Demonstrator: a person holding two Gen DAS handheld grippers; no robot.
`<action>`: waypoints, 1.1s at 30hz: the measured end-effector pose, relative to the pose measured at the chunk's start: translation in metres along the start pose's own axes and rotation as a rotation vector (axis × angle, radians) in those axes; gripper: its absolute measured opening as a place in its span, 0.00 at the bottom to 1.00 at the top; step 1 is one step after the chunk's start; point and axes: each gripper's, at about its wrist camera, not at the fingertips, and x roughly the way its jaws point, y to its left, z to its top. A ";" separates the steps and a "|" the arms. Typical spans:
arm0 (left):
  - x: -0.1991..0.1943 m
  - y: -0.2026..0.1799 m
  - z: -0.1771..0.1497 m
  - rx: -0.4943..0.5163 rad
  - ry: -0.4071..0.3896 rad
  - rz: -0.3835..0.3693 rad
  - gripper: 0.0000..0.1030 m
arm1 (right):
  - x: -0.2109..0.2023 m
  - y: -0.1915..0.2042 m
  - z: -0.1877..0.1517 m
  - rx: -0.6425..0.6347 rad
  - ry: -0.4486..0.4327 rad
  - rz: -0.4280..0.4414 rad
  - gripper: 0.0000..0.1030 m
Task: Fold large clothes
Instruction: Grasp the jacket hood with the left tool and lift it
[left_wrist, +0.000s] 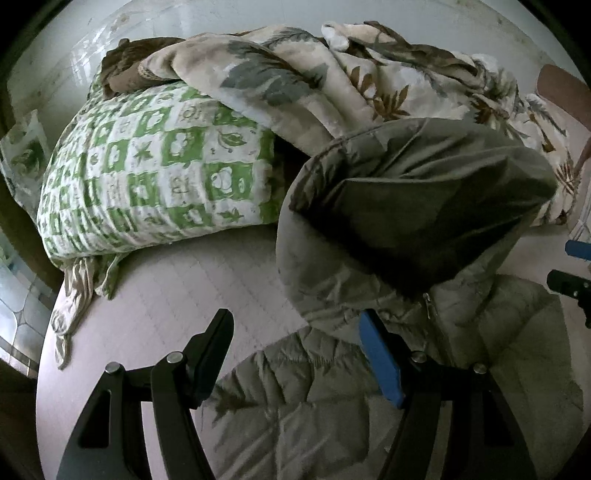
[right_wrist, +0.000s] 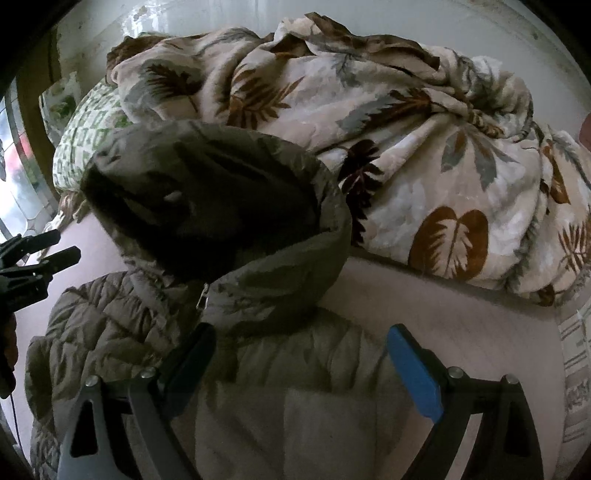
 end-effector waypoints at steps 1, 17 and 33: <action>0.003 0.000 0.002 0.004 0.001 0.002 0.69 | 0.004 -0.001 0.003 0.001 -0.001 0.002 0.93; 0.064 0.002 0.037 -0.065 0.036 0.027 0.69 | 0.056 0.000 0.061 -0.012 -0.023 0.015 0.93; 0.038 -0.012 0.030 -0.003 -0.033 -0.057 0.08 | 0.033 0.011 0.054 -0.029 -0.068 0.066 0.12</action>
